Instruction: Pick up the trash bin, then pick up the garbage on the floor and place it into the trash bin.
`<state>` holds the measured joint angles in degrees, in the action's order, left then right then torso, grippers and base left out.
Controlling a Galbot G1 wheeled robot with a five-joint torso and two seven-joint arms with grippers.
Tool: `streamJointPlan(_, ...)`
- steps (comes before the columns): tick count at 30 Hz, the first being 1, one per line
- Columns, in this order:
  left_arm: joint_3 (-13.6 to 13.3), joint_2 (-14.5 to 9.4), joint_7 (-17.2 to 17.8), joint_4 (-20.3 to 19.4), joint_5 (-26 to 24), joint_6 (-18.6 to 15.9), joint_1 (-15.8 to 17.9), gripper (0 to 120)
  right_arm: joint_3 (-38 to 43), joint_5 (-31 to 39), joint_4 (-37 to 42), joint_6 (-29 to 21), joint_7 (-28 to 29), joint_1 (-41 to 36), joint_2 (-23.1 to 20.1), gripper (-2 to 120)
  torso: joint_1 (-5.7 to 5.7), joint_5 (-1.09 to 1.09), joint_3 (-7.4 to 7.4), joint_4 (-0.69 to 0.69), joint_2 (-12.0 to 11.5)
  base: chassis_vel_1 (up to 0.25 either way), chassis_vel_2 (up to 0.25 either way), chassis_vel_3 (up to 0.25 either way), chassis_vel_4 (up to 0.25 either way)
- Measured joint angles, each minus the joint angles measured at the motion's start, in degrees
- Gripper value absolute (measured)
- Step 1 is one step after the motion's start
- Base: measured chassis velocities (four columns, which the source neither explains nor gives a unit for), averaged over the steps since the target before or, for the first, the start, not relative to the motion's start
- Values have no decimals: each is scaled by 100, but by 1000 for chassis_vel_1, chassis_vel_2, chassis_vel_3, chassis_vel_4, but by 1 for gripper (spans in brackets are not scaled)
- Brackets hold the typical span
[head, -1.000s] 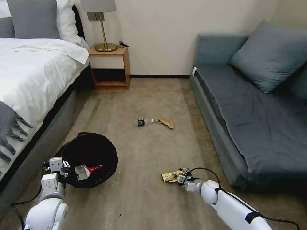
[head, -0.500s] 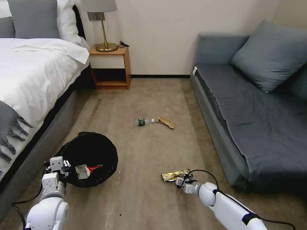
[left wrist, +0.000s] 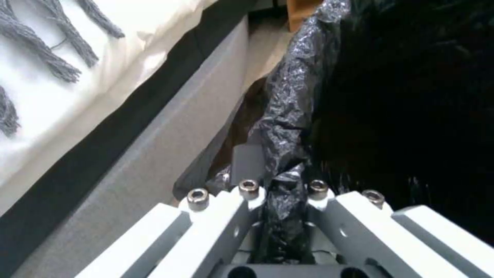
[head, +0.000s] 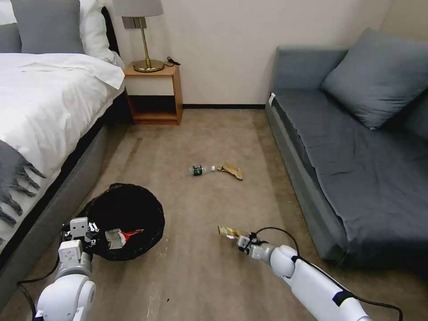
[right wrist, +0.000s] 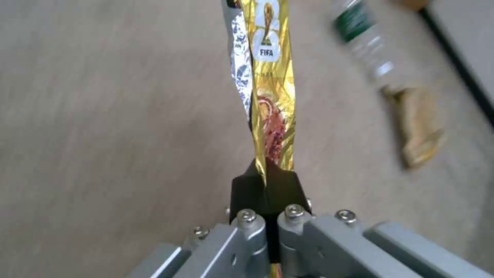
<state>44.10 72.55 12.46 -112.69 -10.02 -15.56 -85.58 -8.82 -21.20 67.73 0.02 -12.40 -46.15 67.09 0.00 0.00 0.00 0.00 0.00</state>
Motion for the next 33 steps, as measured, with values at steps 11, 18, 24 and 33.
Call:
streamJointPlan(11,-84,16,-73,-30,119,13,54,0,-376,2443,2141,-518,729,173,-32,0,0,0,-1,0,0,0,0,0,0)
streamJointPlan(18,-84,54,-141,39,193,104,58,0,-867,4252,3026,402,996,472,391,0,0,0,0,2,0,0,0,0,0)
streamJointPlan(24,-178,206,-158,87,265,149,59,0,-1284,5811,3754,356,291,442,420,0,0,0,-1,0,0,0,0,0,0)
streamJointPlan(33,-247,279,-179,22,269,148,67,0,-1709,5761,3047,436,123,645,783,0,0,1,-1,0,0,0,0,0,0)
